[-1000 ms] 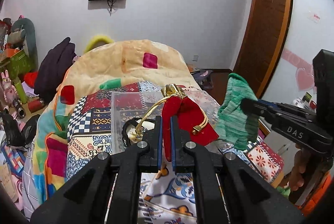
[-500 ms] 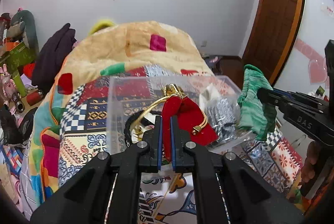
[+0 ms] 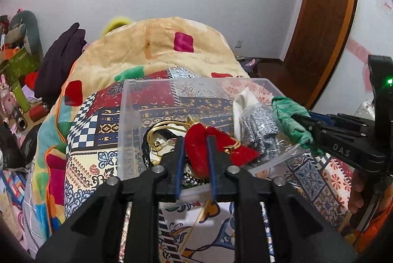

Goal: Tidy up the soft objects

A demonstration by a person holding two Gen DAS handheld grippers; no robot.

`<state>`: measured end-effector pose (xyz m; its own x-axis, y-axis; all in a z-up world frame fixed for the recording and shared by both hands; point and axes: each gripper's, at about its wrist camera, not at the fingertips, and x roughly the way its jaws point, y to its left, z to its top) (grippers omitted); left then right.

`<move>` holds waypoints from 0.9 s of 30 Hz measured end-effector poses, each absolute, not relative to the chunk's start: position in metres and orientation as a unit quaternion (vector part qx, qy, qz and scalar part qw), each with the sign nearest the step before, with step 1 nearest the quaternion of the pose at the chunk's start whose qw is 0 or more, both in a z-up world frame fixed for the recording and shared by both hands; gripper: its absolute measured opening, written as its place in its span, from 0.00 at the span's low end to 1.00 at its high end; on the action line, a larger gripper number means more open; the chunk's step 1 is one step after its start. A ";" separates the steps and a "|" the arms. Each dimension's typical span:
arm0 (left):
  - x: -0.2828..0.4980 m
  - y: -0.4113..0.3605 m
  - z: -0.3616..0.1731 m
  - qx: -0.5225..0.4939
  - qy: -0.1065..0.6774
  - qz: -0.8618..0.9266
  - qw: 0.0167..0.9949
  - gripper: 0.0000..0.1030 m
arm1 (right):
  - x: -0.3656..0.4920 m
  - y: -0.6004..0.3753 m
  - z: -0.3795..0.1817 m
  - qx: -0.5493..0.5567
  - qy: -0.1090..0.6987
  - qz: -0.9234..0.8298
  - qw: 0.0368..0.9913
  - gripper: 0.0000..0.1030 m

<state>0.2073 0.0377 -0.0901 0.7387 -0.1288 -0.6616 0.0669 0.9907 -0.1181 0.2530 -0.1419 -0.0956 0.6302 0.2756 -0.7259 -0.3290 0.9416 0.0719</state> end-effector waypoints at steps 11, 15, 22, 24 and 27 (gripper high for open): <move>0.166 0.042 -0.038 -0.045 0.282 -0.043 0.958 0.43 | 0.219 -0.147 -0.061 -0.019 0.349 0.202 0.915 0.38; 0.148 0.042 -0.018 -0.046 0.250 -0.046 0.966 0.47 | 0.202 -0.148 -0.039 -0.012 0.314 0.217 0.924 0.38; 0.116 0.038 0.008 -0.043 0.203 -0.039 0.977 0.57 | 0.166 -0.149 -0.001 0.000 0.247 0.245 0.937 0.47; 0.108 0.038 0.013 -0.044 0.193 -0.039 0.979 0.62 | 0.158 -0.148 0.004 0.001 0.232 0.250 0.940 0.50; 0.096 0.037 0.019 -0.041 0.177 -0.034 0.983 0.70 | 0.149 -0.147 0.010 0.003 0.215 0.258 0.942 0.54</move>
